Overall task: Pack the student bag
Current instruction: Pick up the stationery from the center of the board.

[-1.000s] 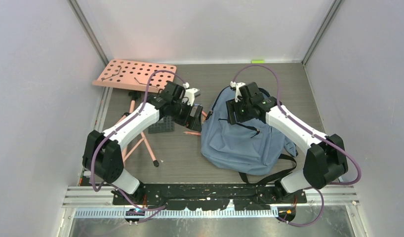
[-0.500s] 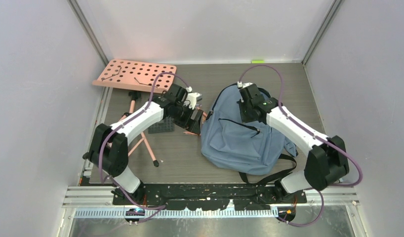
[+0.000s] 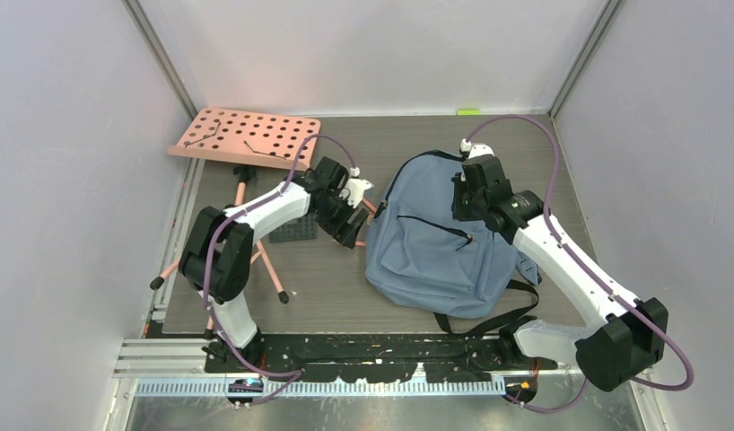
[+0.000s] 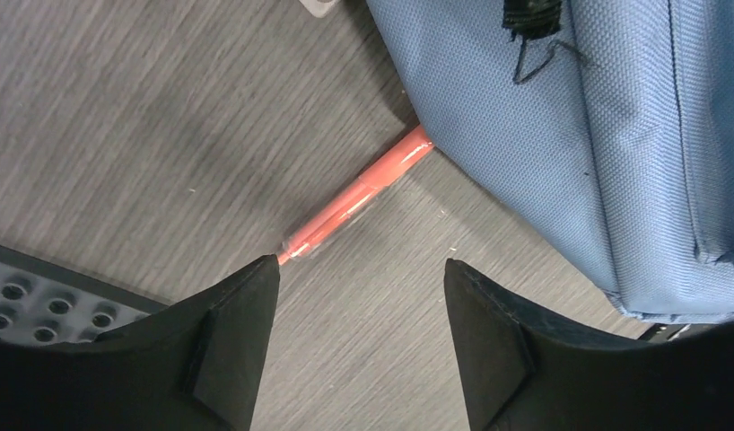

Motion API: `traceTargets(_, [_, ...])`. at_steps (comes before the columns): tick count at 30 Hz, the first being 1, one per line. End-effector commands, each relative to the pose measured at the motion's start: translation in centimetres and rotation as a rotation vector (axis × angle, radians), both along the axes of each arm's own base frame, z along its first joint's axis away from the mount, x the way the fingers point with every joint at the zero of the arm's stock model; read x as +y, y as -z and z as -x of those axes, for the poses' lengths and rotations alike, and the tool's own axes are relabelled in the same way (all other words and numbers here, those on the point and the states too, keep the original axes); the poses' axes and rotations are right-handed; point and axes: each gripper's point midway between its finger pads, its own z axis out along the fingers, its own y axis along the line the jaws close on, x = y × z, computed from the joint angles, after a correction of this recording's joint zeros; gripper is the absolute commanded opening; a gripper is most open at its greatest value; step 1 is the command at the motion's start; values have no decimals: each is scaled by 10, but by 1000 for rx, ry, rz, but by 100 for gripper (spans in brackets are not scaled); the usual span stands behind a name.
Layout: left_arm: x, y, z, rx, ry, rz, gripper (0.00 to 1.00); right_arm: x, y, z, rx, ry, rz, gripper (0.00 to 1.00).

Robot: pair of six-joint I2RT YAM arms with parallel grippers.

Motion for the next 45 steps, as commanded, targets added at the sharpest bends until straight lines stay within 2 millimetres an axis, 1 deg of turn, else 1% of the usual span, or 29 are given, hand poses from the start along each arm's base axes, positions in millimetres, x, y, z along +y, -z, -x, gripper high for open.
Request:
traceTargets(1, [-7,-3,-16,-90,83,28,67,12,-23,1,-62,-25,-93,12])
traceTargets(4, [-10,2,-13,-69,97,36,63,12,-27,3,-72,-28,-103,12])
traceTargets(7, [-6,8,-13,-77,98,3,62,12,-30,4,-79,-31,-113,12])
traceTargets(11, [-8,14,-9,-70,106,-11,61,14,-35,5,-90,-37,-134,12])
traceTargets(16, [-6,28,-6,-65,112,-82,60,14,-39,7,-102,-43,-146,12])
traceTargets(21, [-3,35,-7,-94,108,-148,56,15,-41,9,-109,-48,-158,12])
traceTargets(24, [-2,42,1,-134,127,-208,56,15,-42,9,-111,-50,-162,12])
traceTargets(26, [-2,46,6,-132,139,-229,53,15,-43,9,-115,-52,-163,12])
traceTargets(28, [0,50,8,-121,141,-252,47,14,-43,9,-120,-50,-164,12])
traceTargets(31, [4,52,11,-96,139,-285,34,14,-44,10,-121,-51,-166,12])
traceTargets(33, [9,52,15,-91,129,-322,29,15,-44,10,-122,-55,-169,12])
traceTargets(37, [8,51,39,-45,147,-351,21,15,-44,11,-122,-62,-170,12])
traceTargets(39, [11,51,52,-11,130,-366,17,15,-44,11,-123,-62,-171,12])
traceTargets(40, [16,49,54,-18,100,-392,15,15,-44,11,-122,-63,-171,12])
traceTargets(42, [19,45,61,-11,41,-396,11,16,-44,12,-121,-68,-175,12])
traceTargets(45, [14,32,73,11,-89,-327,8,18,-44,12,-116,-69,-186,12])
